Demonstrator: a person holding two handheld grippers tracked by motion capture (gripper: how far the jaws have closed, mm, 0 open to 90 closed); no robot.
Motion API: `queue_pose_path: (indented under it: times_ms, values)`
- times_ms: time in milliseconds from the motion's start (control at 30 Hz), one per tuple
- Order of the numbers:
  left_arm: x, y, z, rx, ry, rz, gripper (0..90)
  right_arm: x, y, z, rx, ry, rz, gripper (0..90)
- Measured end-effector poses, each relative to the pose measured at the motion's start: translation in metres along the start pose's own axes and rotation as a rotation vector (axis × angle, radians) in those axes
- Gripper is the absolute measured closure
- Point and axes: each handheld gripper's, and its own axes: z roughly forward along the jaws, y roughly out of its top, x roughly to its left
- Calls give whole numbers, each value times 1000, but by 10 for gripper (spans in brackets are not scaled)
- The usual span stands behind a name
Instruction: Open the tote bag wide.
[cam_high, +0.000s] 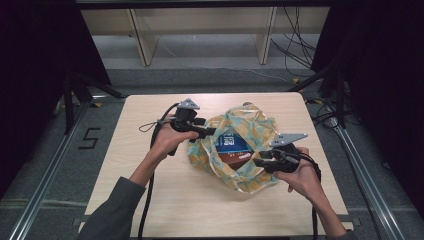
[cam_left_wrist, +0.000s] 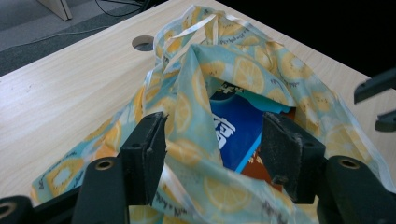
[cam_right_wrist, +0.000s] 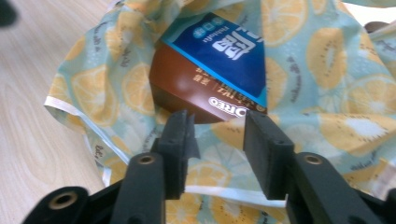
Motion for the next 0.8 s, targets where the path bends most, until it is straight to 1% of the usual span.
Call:
queue_pose_path:
  times_ms: [33,67,100,133,167,200,267,300,333,367,400,433,467,500,533,567,600,633,667,700,733,767,800]
  values:
    - [0,-2,-2,-1,-3,-3,395,-1,-1,0,-10,1,4,590]
    - [-1,-6,-5,-1,-7,1,390,-1,-3,0,-34,-13,17,577]
    - [-2,-7,-6,-1,-10,0,388,-2,-3,-2,-7,-11,21,568]
    - [-3,-10,-8,-3,-9,-4,387,-2,-3,-3,-7,-11,25,563]
    - [-4,-13,-9,-4,-6,-3,383,-3,-5,-2,-28,-17,30,553]
    - [-6,-15,-11,-4,-6,-3,379,-3,-6,-4,-7,-16,36,544]
    - [-9,-20,-14,-12,-10,-1,374,-5,-8,-3,-14,-21,29,525]
    - [-10,-22,-15,-18,-16,5,371,-5,-9,-4,-10,-19,39,518]
    - [-12,-25,-17,-20,-15,8,368,-4,-10,-4,-14,-27,48,511]
    - [-14,-27,-18,-24,-8,9,364,-5,-11,-6,-10,-33,51,501]
    - [-15,-30,-19,-26,-10,9,360,-5,-12,-6,-18,-35,45,493]
    - [-17,-32,-20,-16,-4,9,357,-5,-13,-7,-25,-39,53,483]
    - [-19,-36,-21,-20,-2,11,352,-7,-14,-7,-38,-49,43,473]
    - [-20,-39,-22,-21,-3,8,346,-7,-15,-8,-38,-50,48,468]
    - [-21,-42,-24,-22,-9,18,345,-7,-16,-9,-47,-54,61,462]
    - [-23,-46,-26,-26,-6,17,342,-8,-18,-10,-40,-56,48,456]
    - [-24,-49,-27,-25,-6,17,339,-7,-20,-11,-45,-57,64,450]
    - [-26,-53,-29,-29,-6,17,337,-8,-22,-11,-39,-60,54,447]
    - [-27,-56,-31,-28,-5,26,334,-8,-23,-12,-33,-58,56,444]
    - [-29,-60,-33,-37,9,9,331,-8,-25,-12,-35,-59,58,441]
    - [-30,-63,-34,-35,7,-4,328,-8,-27,-11,-42,-65,58,438]
    - [-31,-66,-36,-35,-2,-5,325,-9,-29,-12,-33,-63,51,434]
    - [-32,-69,-38,-43,5,1,324,-7,-30,-13,-30,-61,80,431]
